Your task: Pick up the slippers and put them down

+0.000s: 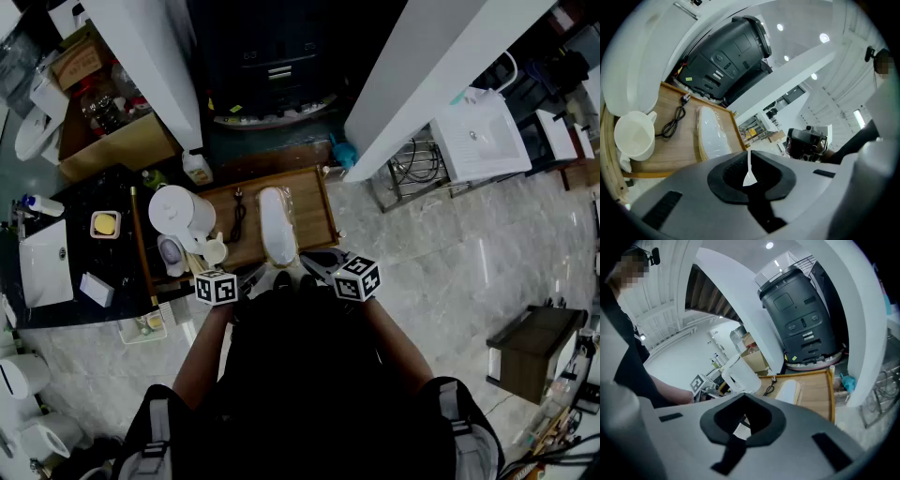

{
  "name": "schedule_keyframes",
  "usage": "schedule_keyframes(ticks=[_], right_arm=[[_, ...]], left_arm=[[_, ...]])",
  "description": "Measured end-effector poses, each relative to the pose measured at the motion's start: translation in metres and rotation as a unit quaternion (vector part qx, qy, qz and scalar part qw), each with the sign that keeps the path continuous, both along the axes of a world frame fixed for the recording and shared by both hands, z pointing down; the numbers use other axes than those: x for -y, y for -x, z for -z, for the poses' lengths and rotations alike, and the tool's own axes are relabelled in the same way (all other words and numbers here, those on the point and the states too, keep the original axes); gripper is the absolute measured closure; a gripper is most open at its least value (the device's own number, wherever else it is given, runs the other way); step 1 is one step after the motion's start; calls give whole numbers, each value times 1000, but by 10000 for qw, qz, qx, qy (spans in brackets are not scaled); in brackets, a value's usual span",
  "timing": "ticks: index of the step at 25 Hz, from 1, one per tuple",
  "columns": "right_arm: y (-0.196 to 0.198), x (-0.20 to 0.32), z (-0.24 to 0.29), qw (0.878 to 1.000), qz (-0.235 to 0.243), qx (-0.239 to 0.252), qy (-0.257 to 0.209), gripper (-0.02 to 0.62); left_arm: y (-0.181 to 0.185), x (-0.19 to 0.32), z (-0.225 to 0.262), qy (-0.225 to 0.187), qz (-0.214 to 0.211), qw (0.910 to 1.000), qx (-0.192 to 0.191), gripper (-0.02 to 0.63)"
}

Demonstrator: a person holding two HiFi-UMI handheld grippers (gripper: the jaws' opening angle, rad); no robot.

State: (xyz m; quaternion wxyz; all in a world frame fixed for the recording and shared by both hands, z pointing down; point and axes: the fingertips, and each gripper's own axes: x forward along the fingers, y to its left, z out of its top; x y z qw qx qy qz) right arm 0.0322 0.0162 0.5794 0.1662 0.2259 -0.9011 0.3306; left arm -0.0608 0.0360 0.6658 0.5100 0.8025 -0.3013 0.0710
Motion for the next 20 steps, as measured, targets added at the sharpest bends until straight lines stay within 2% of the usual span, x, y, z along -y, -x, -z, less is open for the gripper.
schedule_keyframes(ticks=[20], right_arm=[[4,-13,3,9996,-286,24,-13,588]], left_arm=[[9,8,-30,253,-130,9996,58,563]])
